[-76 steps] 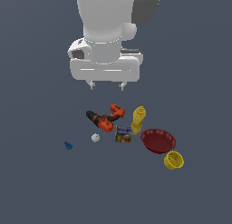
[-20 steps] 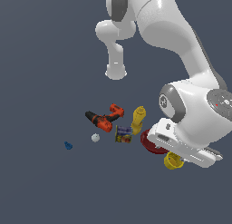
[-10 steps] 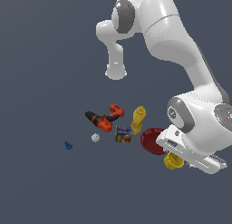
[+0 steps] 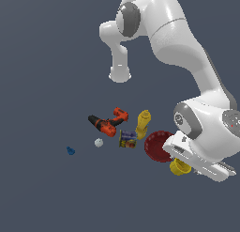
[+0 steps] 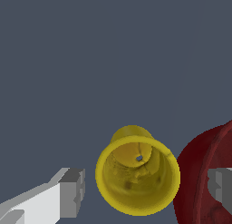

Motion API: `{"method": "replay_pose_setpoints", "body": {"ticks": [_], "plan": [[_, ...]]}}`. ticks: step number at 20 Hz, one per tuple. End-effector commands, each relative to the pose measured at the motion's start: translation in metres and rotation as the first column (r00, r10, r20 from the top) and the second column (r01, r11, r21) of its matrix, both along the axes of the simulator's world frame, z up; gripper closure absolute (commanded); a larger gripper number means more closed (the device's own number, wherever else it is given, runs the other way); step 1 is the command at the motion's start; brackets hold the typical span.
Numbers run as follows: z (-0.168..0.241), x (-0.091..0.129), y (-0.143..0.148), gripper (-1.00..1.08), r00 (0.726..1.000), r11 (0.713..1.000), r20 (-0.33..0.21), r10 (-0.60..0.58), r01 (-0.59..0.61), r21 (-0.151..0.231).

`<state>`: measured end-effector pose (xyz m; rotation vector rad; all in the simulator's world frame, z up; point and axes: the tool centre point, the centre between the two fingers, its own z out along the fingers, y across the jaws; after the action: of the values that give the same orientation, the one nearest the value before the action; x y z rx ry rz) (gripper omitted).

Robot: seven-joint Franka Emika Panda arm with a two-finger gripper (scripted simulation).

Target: Pick up a designated object from a clutter of objects.

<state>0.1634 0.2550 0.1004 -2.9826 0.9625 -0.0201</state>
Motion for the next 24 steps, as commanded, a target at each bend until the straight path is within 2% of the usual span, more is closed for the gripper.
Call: {"method": "replay_pose_setpoints", "body": {"ticks": [1, 7, 14, 15, 24], "plan": [[-0.014, -0.003, 0.000, -0.92, 1.000, 1.000, -0.009, 0.000, -0.001, -0.002], [-0.049, -0.006, 0.001, -0.92, 1.000, 1.000, -0.014, -0.001, 0.001, -0.003], [-0.054, -0.004, 0.001, -0.92, 1.000, 1.000, -0.015, -0.001, 0.001, -0.003], [-0.054, -0.004, 0.001, 1.08, 1.000, 1.000, -0.015, -0.001, 0.001, -0.003], [-0.054, -0.004, 0.001, 1.08, 1.000, 1.000, -0.015, -0.001, 0.001, -0.003]]}}
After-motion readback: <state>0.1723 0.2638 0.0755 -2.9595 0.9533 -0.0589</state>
